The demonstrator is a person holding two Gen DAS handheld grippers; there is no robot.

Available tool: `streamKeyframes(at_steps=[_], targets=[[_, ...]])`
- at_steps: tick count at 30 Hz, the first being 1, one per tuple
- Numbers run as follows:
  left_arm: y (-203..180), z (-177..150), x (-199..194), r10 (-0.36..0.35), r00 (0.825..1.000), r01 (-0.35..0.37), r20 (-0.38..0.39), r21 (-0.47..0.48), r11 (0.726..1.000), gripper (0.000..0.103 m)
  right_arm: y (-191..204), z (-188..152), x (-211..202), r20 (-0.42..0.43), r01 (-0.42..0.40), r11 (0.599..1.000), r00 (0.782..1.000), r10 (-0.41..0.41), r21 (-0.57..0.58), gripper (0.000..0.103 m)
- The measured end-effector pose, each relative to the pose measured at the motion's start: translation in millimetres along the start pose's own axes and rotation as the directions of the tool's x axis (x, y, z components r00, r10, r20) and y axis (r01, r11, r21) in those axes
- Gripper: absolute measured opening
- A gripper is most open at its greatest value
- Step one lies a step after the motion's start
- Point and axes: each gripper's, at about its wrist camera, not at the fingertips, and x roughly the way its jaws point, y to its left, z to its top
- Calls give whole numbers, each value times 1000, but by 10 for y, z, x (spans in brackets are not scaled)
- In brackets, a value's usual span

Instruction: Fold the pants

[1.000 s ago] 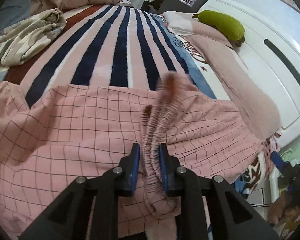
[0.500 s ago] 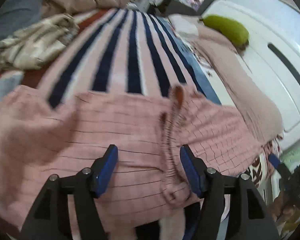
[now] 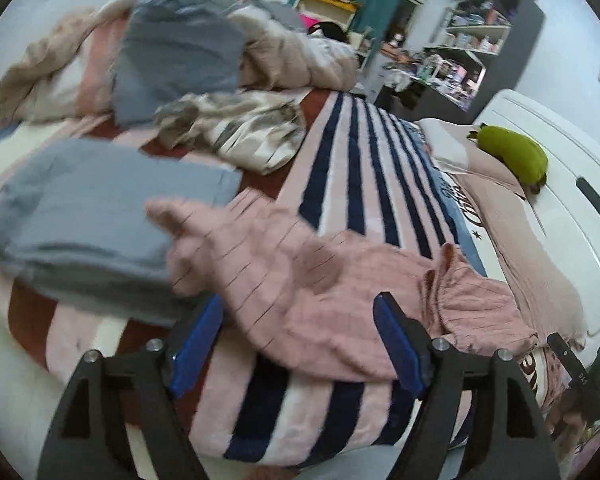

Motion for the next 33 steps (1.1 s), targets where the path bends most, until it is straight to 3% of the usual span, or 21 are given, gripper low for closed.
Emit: streamKeyframes(at_steps=[5,10,11,13,14,16,18,21,23,24,25,27,33], targets=[[193,-38,119,28,999,-26,39,-61,998,75,85,25,-12,0,9,999,1000,-9,-32,77],[260,38,340,-48,999,49,15,-110,993,72,144,29,-19,-5,5,999,1000,-5,-34,77],[250,48,371,-51,999,52,16,-114,992,69,153,31,-20,-5,4,1000,1000,-4,-31,77],[245,67,438,-80,997,80,6,-136,987,37,169,40,-28,-1,1,1000,1000,-1,-22,77],[239,80,475,-100,995,99,-2,-148,984,32,174,43,-29,0,-1,1000,1000,1,-18,77],[204,111,498,-81,997,82,17,-135,987,31,186,47,-41,4,-7,1000,1000,7,-10,77],[189,155,524,-6,999,10,31,-123,992,32,189,49,-42,3,-15,1000,1000,15,-7,77],[199,191,614,35,999,-36,-10,-132,991,51,184,55,-35,1,-22,1000,1000,22,-5,77],[144,174,658,49,999,-50,-10,-102,994,51,161,53,-36,3,-34,999,999,34,2,77],[119,172,671,64,998,-63,1,-86,994,48,148,48,-35,3,-40,999,999,40,6,77],[109,172,679,75,997,-73,17,-81,994,30,133,46,-33,2,-47,999,999,47,11,77],[104,196,704,76,997,-74,12,-83,994,14,99,37,-30,2,-61,998,998,61,23,77],[-268,371,512,61,995,-63,76,25,998,9,-15,30,16,3,-68,998,998,68,11,77]])
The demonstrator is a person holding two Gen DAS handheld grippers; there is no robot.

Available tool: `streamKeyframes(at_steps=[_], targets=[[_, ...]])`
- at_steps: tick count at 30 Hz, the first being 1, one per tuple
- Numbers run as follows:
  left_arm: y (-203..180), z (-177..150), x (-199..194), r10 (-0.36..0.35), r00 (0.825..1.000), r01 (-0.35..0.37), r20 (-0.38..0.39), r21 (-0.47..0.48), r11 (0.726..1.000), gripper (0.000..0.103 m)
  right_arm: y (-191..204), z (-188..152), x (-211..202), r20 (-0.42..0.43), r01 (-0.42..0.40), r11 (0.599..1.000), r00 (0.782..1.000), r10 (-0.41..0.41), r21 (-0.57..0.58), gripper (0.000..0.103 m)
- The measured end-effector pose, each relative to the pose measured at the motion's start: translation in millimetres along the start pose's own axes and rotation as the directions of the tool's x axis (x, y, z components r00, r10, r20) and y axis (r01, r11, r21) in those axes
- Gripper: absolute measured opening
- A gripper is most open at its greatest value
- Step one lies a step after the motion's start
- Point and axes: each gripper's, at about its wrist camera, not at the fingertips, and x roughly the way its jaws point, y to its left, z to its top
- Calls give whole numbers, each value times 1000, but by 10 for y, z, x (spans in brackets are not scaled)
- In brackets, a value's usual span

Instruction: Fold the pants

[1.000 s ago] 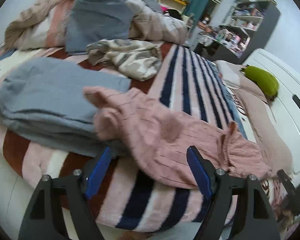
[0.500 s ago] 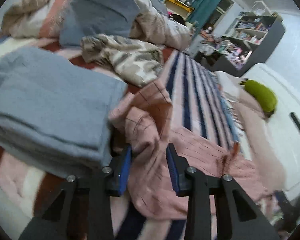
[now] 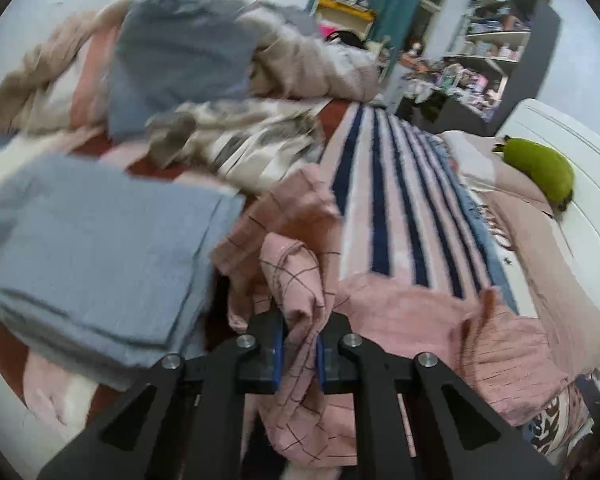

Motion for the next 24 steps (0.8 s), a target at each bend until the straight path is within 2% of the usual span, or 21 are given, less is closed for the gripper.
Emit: streamKeyframes(at_steps=[4,6,12,13,16,17,19,24], targets=[[-418,174,-215,-71,995,66,63,81,995,7,-104,2,30,-3,-3,1000,1000,3,5,77],[-729,276,-320,-137,987,125,83,133,983,7,-150,-9,16,2,-15,1000,1000,15,17,77],[-1750,401,-388,-337,941,311,40,295,903,6,-274,-62,-62,8,-30,998,1000,29,51,77],[-1859,389,-386,-353,935,326,33,311,893,6,-286,-66,-83,9,-28,998,1000,28,53,77],[-2277,300,-331,-428,903,410,-31,358,839,6,-345,-77,-169,17,-19,998,1000,18,64,77],[-2411,241,-279,-455,888,447,-67,364,817,6,-365,-79,-196,19,-15,998,1000,14,69,77],[-2632,87,-147,-476,868,492,-142,378,784,6,-392,-78,-237,25,-9,997,1000,7,76,77],[-2895,-455,265,-429,833,547,-349,401,735,6,-459,-107,-331,32,24,995,999,-27,92,77]])
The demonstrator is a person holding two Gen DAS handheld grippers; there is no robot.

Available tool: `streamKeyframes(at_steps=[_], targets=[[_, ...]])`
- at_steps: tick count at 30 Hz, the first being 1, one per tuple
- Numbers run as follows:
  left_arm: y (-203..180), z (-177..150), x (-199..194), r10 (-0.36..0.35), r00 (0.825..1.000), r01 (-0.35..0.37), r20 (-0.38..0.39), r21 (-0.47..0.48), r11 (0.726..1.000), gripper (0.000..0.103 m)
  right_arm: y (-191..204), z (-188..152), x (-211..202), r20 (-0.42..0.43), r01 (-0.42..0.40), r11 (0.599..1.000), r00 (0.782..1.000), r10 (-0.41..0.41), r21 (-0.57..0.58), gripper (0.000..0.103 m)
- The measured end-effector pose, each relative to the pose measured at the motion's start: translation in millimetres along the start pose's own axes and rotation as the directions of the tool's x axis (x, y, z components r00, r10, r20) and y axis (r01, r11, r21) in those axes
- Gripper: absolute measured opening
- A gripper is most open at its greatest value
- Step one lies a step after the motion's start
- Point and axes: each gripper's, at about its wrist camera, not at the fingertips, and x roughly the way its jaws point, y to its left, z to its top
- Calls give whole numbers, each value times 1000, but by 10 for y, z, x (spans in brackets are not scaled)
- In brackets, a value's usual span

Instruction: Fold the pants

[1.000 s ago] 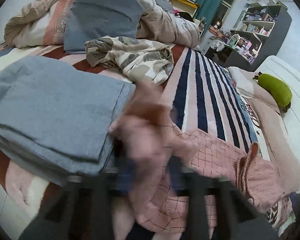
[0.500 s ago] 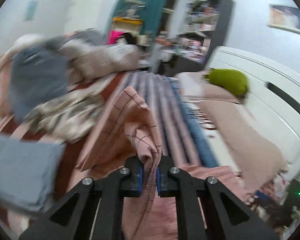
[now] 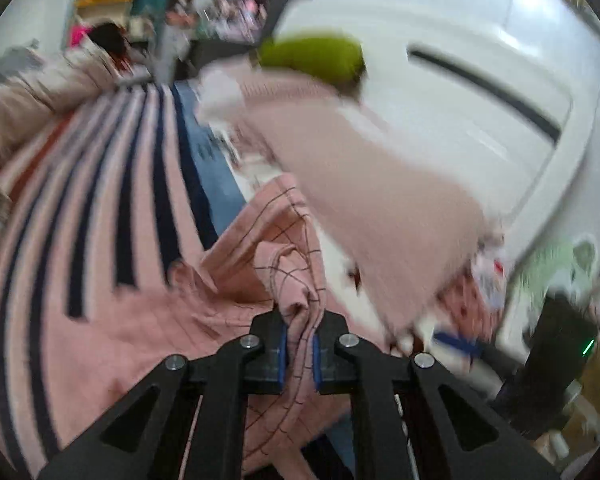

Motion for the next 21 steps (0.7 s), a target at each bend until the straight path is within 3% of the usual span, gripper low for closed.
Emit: streamKeyframes(at_steps=[2,3,6,7,10,14,17,21], targets=[[-7,-162,201,-7,997,7,-79,2,1000,9,-32,-19,-22,-4,10,1000,1000,-10,8,77],[-8,-204,245,-5,994,5,-107,5,1000,15,-47,-27,-26,-7,12,1000,1000,-12,13,77],[78,-314,102,-14,995,14,-102,-3,1000,53,-53,-39,-25,-19,20,1000,1000,-20,17,77],[96,-328,0,-21,996,21,-82,-3,1000,56,-49,-33,-23,-21,22,1000,1000,-21,15,77],[190,-369,-390,-1,1000,1,-3,-16,1000,57,-5,21,11,-20,13,1000,1000,-13,0,77],[453,-485,-843,139,986,-135,87,-50,990,60,174,203,115,-5,-28,998,1000,28,-57,77],[690,-612,-1014,218,971,-208,101,-102,973,60,329,350,259,-17,-41,993,999,39,-107,80],[936,-793,-1147,239,964,-219,115,-162,962,61,568,460,611,-91,-91,983,993,77,-161,80]])
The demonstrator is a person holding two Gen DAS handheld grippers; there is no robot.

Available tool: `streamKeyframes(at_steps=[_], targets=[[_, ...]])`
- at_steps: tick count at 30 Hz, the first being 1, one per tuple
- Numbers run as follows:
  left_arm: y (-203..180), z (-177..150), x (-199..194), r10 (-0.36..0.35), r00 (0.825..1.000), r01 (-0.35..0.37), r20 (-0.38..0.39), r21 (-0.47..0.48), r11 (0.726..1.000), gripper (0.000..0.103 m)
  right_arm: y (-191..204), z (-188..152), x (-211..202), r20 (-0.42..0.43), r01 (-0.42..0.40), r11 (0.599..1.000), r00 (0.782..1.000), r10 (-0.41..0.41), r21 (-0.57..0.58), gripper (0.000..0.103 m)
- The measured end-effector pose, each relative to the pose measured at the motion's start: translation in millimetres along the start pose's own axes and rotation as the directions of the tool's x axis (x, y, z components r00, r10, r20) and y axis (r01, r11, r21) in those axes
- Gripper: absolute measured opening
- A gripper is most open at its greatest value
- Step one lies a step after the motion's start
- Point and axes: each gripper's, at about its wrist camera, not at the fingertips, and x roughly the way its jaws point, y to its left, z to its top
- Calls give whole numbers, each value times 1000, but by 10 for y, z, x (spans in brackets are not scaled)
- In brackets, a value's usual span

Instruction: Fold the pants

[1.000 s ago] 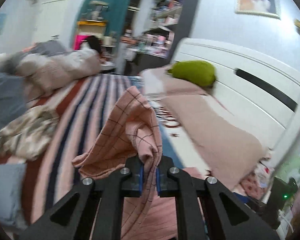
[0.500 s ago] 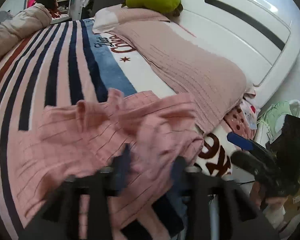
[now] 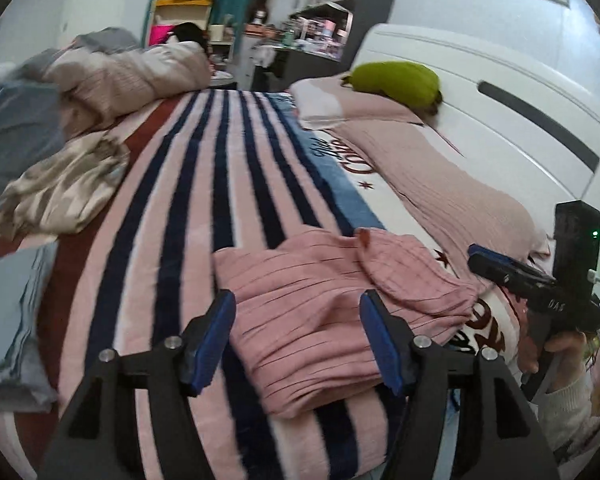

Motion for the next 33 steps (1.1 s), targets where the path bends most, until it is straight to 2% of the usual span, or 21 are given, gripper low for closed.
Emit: streamKeyframes(at_steps=[3,5,7,8,10,13,14,16,17,19,22,24,25,26,27,28,29,31,33], targets=[[131,-63,55,34,999,-34,-11,-20,999,61,189,15,334,-82,-67,996,995,62,-57,80],[167,-113,112,25,999,-26,-24,-35,999,61,280,-3,507,-127,-74,994,990,63,-81,80],[202,-135,168,13,999,-15,-33,-44,999,61,370,-41,704,-185,-49,991,982,26,-123,79],[223,-139,193,11,999,-13,-35,-45,999,61,401,-103,881,-240,-1,987,970,-38,-159,78],[226,-158,225,4,999,-6,-41,-49,999,61,377,-175,975,-264,41,985,961,-85,-169,68],[230,-152,246,-2,999,-1,-45,-50,999,61,285,-229,987,-261,92,981,956,-135,-171,23],[219,-144,250,-1,999,-1,-46,-48,999,61,215,-226,955,-242,132,979,956,-167,-155,4],[209,-132,261,-7,999,5,-44,-45,999,61,13,-198,828,-206,161,983,963,-175,-86,3],[218,-127,268,-9,999,7,-43,-45,999,61,-69,-181,764,-182,204,976,959,-215,-73,1],[196,-119,273,-13,999,12,-41,-42,999,61,-213,-136,654,-143,267,962,951,-273,-63,1],[173,-116,282,-20,999,18,-40,-39,999,61,-478,-113,504,-165,295,955,942,-291,2,1],[159,-111,289,-22,999,21,-39,-39,999,61,-487,-80,421,-147,281,960,949,-278,-2,5],[150,-106,296,-24,999,22,-41,-40,999,61,-452,-49,389,-145,243,970,959,-241,-7,5],[143,-105,298,-26,999,25,-41,-41,999,61,-399,-40,371,-150,184,983,971,-184,-13,17],[136,-100,301,-27,999,25,-41,-41,999,61,-334,-17,397,-151,160,987,975,-161,-17,42],[128,-96,304,-24,999,22,-42,-38,999,61,-264,-21,408,-148,132,991,980,-135,-31,53],[124,-95,306,-16,999,14,-43,-34,999,61,-175,-27,442,-150,108,992,982,-116,-64,60],[133,-95,313,-4,999,3,-46,-28,1000,61,-8,-56,566,-176,87,990,979,-105,-107,59],[150,-102,315,5,999,-6,-48,-27,1000,61,96,-91,767,-238,58,988,967,-90,-141,58]])
